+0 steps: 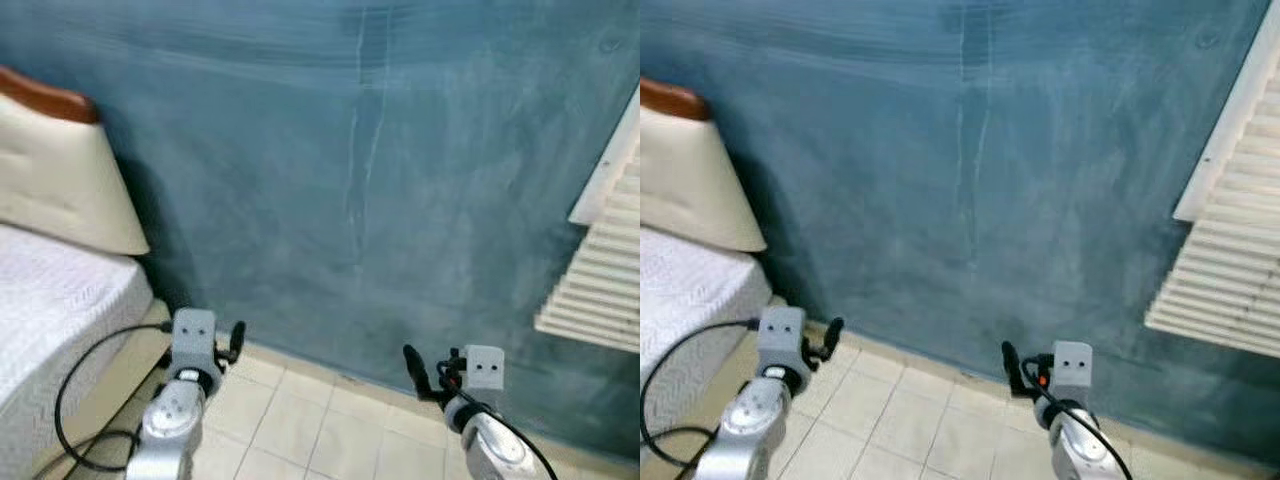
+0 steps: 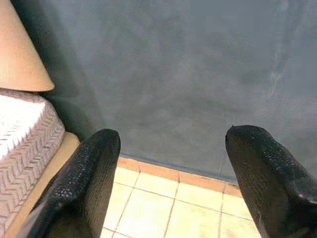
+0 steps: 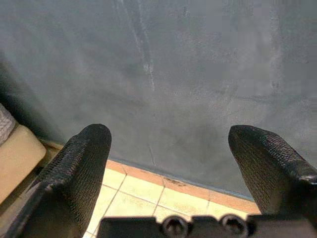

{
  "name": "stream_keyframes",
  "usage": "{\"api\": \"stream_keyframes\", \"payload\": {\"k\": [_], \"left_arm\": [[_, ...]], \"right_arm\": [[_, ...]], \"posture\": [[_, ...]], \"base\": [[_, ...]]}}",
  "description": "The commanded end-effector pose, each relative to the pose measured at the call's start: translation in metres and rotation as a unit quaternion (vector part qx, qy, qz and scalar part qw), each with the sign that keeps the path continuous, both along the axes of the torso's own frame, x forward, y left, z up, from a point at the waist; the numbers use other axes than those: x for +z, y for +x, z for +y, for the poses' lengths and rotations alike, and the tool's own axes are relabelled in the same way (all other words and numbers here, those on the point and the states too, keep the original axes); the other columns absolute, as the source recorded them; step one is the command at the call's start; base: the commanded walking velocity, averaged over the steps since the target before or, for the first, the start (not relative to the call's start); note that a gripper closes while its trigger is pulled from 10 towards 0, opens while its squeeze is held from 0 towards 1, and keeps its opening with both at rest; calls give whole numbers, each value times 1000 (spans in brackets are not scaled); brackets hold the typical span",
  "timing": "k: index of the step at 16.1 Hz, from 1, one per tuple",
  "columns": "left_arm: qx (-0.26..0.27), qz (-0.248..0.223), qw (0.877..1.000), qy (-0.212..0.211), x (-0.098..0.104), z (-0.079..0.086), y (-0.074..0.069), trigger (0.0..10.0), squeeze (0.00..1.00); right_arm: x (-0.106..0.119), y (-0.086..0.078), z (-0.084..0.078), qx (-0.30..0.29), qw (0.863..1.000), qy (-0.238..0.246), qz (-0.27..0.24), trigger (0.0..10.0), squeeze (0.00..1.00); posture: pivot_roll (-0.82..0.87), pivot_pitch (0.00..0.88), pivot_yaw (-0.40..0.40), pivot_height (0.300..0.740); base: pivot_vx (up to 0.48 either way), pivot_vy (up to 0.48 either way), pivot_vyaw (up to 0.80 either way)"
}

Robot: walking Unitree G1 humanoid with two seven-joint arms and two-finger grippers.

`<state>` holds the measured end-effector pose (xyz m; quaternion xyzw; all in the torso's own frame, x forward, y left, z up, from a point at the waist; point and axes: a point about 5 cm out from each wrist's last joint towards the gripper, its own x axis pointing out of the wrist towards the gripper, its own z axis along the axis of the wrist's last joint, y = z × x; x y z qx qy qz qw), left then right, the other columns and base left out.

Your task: Clean up the room

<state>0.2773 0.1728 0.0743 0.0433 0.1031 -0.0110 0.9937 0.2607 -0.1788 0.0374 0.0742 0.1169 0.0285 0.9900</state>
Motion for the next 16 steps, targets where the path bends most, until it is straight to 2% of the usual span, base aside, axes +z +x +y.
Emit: {"api": "stream_keyframes", "payload": {"k": [1, 3, 6, 10, 16], "left_arm": [[13, -14, 1000, 17, 5, 4, 3, 10000, 0], [20, -16, 1000, -1, 6, 7, 3, 10000, 0], [24, -22, 999, -7, 8, 7, 2, 10000, 0], [35, -14, 999, 0, 4, 6, 0, 10000, 0], [45, -4, 999, 27, 1, 11, -5, 10000, 0]], "right_arm": [[1, 4, 1, 3, 1000, 4, -4, 10000, 0], [2, 8, 7, 29, 1000, 3, -9, 10000, 0], [3, 9, 9, 39, 999, 12, -13, 10000, 0], [3, 9, 10, 66, 997, 49, -15, 10000, 0], [0, 10, 5, 66, 997, 37, -17, 10000, 0]], "posture": [[48, 13, -38, 740], [58, 16, -48, 740], [65, 25, -54, 740], [67, 44, -62, 740], [87, 35, -53, 740]], "base": [[0, 0, 544], [0, 0, 547], [0, 0, 540], [0, 466, 514], [0, 465, 509]]}}
